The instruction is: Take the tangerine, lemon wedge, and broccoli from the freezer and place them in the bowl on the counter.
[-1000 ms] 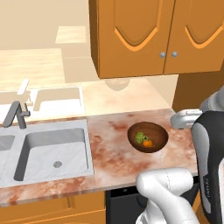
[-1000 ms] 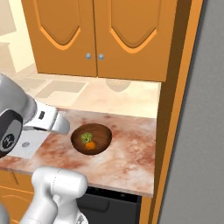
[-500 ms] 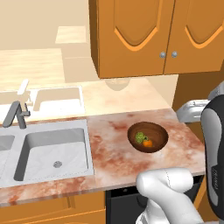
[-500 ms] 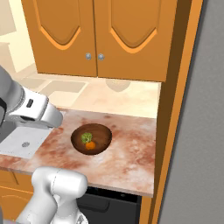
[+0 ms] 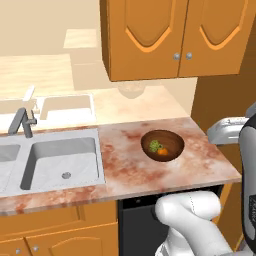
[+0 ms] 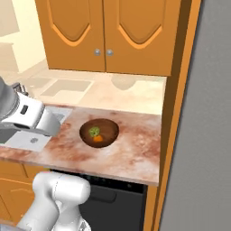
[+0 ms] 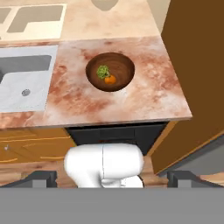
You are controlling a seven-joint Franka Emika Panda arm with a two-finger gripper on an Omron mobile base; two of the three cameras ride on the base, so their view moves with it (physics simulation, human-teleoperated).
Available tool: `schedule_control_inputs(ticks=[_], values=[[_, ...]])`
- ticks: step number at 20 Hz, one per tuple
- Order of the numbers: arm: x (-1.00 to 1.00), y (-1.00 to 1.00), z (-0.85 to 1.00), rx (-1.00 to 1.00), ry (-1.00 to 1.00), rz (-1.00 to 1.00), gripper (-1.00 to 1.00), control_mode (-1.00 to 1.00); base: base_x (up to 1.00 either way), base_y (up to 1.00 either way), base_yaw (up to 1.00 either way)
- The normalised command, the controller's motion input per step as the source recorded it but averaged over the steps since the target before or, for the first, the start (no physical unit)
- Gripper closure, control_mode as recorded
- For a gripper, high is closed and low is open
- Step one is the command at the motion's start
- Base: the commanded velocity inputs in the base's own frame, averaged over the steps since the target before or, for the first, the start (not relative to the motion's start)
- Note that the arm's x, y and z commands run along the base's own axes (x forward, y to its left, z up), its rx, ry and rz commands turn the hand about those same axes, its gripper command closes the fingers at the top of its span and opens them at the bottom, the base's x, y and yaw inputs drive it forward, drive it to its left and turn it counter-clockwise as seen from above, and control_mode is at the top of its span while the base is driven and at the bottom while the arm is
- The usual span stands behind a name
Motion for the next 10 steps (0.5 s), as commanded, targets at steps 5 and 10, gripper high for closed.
schedule_control_inputs(ticks=[5,10], values=[[0.0,0.0,0.0,0.0,0.0,0.0,-1.0,1.0,-0.93,-0.51,-0.01],[0.0,0.0,0.0,0.0,0.0,0.0,-1.0,1.0,-0.18,-1.0,-0.03]])
